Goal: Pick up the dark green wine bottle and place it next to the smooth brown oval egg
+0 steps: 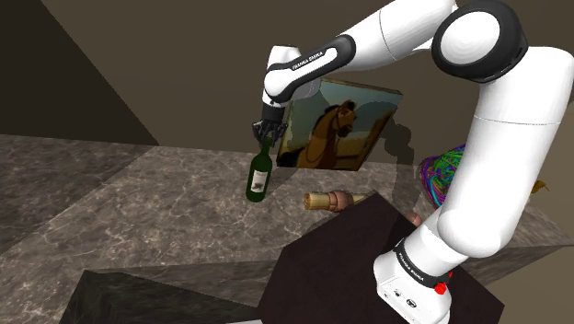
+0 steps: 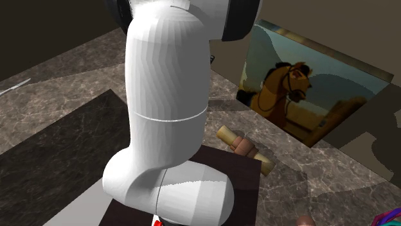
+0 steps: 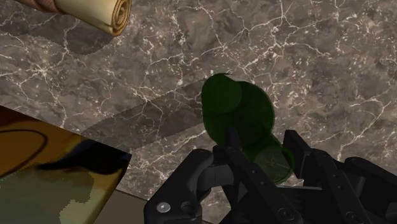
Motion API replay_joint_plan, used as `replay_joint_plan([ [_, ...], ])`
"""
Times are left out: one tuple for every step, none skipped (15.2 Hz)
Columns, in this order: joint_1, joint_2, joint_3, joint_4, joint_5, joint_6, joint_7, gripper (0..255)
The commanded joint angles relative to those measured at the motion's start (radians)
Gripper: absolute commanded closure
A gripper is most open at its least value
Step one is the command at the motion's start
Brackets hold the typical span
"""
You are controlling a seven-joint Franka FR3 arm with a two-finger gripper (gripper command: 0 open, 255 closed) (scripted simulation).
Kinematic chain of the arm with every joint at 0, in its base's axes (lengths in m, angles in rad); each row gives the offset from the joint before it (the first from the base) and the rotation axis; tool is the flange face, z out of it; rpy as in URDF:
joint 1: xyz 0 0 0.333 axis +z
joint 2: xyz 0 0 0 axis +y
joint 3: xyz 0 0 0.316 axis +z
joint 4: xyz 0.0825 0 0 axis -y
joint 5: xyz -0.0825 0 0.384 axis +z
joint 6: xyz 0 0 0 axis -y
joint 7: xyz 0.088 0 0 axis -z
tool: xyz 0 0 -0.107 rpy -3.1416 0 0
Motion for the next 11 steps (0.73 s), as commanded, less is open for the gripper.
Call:
replay_joint_plan([
  [0.000, 0.000, 0.000, 0.000, 0.000, 0.000, 0.000, 255],
  [0.000, 0.000, 0.000, 0.000, 0.000, 0.000, 0.000, 255],
  [0.000, -0.008, 0.001, 0.002, 0.001, -0.010, 0.000, 255],
  [-0.001, -0.017, 0.001, 0.003, 0.002, -0.021, 0.000, 255],
  [-0.002, -0.026, 0.002, 0.006, 0.003, -0.032, 0.000, 255],
  [-0.002, -0.034, 0.003, 0.008, 0.004, -0.043, 0.000, 255],
  [-0.003, -0.042, 0.003, 0.011, 0.005, -0.054, 0.000, 255],
  [-0.003, -0.051, 0.004, 0.014, 0.007, -0.065, 0.000, 255],
  [-0.004, -0.059, 0.004, 0.017, 0.008, -0.076, -0.001, 255],
  [-0.004, -0.066, 0.005, 0.021, 0.009, -0.087, -0.001, 255],
  [-0.005, -0.074, 0.005, 0.024, 0.010, -0.098, -0.001, 255],
])
